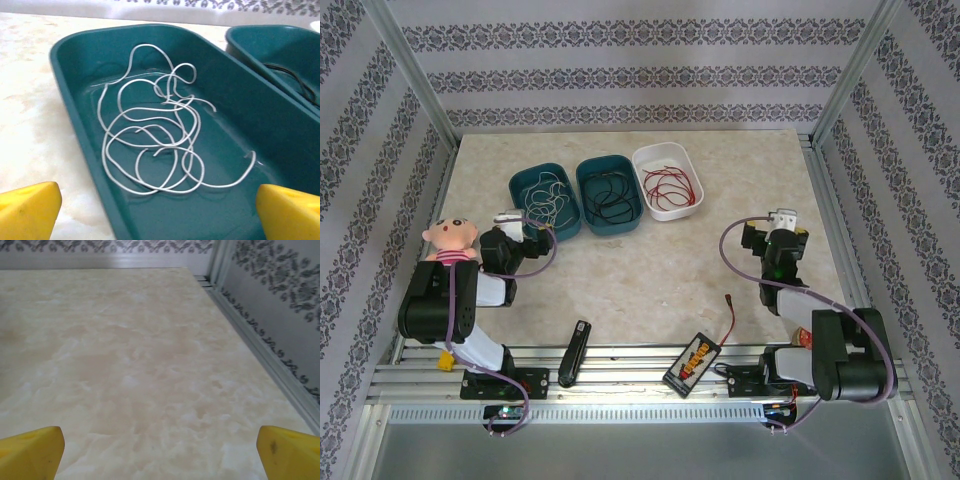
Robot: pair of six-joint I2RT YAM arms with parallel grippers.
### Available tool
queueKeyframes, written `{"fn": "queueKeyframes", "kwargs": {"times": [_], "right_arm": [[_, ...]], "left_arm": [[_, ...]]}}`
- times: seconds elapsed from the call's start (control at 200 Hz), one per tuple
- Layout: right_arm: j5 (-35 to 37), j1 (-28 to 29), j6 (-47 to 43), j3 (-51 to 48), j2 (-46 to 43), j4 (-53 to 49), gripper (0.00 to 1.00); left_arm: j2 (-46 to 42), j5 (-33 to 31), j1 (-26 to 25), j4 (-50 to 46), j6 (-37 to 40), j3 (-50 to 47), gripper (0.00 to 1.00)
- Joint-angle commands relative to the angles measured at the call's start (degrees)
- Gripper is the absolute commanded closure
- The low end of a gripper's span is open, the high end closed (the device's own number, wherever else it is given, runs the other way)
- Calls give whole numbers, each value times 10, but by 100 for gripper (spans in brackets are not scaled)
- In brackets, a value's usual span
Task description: Untangle the cables
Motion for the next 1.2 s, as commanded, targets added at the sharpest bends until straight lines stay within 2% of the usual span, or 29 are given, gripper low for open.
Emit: {"fn": "queueKeyframes", "kwargs": {"times": [0.0,0.28,0.315,0.4,0.595,0.665,0.789,1.194], "right_arm": [[-52,-3,-27,35,18,9,2],[-154,-6,-43,28,8,11,2],[-173,-11,-21,10,1,30,2],[-222,-16,4,-25,31,148,2],[-145,-15,34,9,161,226,2],[-112,-10,33,20,137,153,2],[-3,24,24,19,150,187,2],[2,27,23,18,152,191,2]], "left_arm": [[5,37,4,8,21,12,1],[3,36,4,-1,22,14,1],[3,37,5,1,22,13,1],[3,36,4,0,22,13,1],[3,34,3,3,22,12,1],[3,28,3,6,19,10,1],[3,25,3,6,18,10,1],[3,24,3,21,17,2,1]]}}
